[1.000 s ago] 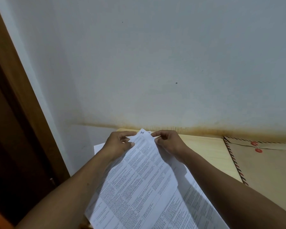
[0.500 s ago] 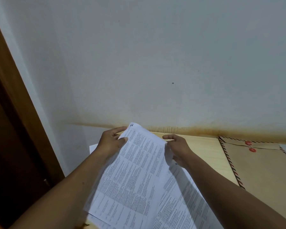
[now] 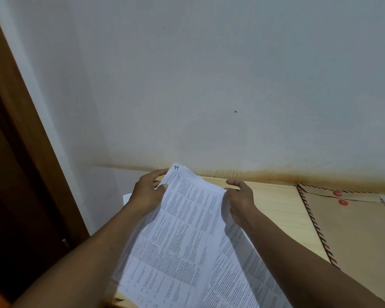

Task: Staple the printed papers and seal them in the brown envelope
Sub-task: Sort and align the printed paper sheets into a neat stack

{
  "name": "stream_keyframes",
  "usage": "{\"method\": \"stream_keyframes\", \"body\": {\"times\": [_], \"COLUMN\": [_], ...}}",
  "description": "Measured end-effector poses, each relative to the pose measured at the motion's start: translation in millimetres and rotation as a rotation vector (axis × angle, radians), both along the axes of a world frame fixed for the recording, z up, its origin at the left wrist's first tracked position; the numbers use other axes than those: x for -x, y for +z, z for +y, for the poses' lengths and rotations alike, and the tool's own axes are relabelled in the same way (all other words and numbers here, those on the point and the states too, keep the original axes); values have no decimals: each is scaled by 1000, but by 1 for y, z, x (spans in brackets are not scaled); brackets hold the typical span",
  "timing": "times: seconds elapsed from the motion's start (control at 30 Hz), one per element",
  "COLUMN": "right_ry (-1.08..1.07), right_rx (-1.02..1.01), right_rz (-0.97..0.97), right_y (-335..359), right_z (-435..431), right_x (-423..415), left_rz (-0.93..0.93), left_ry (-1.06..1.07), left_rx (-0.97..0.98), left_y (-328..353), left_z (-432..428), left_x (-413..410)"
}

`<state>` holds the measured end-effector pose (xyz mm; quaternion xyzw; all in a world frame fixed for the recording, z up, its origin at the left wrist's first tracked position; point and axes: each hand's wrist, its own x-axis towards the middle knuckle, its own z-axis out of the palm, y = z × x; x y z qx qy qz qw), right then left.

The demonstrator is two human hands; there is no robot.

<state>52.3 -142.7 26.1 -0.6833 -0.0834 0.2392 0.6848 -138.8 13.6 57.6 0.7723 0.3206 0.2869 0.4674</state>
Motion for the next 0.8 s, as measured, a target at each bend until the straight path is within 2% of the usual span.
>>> {"method": "stream_keyframes", "body": {"times": [0.17, 0.47, 0.57, 0.67, 0.8], "right_ry": [26, 111, 237, 388, 424], "right_rx": [12, 81, 158, 270, 302], "right_rz": [29, -151, -191, -248, -338], "right_y": [-7, -7, -10, -12, -21], "right_z": [6, 13, 11, 4, 7], "right_x": [3, 17, 19, 22, 38], "left_rz": [-104, -19, 11, 103, 131], "left_ry": [83, 66, 61, -36, -40], "left_rx": [62, -46, 61, 190, 283], "left_y": [-1, -6, -5, -7, -15], "left_z": [3, 1, 8, 13, 20], "left_x": [1, 3, 14, 31, 48]}}
